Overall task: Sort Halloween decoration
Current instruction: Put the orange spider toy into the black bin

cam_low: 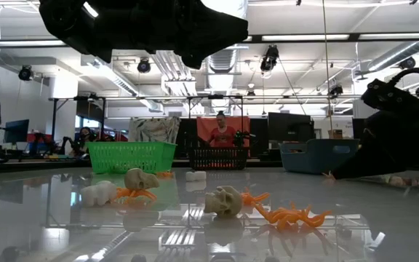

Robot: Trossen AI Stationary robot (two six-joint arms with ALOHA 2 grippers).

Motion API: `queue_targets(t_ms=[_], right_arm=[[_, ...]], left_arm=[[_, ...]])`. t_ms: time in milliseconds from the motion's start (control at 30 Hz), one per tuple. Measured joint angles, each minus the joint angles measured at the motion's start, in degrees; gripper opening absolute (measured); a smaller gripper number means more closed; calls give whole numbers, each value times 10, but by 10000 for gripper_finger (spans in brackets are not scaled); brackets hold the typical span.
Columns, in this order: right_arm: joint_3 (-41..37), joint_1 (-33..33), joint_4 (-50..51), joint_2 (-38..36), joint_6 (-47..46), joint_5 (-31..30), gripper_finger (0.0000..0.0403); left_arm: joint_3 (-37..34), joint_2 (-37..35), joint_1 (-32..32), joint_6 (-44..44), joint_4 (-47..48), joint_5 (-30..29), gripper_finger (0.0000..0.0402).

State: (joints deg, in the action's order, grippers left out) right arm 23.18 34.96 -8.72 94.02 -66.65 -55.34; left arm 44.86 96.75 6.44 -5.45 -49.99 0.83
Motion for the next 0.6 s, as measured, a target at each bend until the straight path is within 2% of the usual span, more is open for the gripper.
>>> queue_targets(t_ms=[133,267,600], right_arm=[[5,-13,-3,-1,38,20,195],[11,-19,-8,-1,61,26,192],[12,-25,-14,-1,62,40,114]], left_arm=[[-1,13,0,1,30,27,116],[-2,42,0,18,47,27,116],[3,92,2,35,7,27,116]])
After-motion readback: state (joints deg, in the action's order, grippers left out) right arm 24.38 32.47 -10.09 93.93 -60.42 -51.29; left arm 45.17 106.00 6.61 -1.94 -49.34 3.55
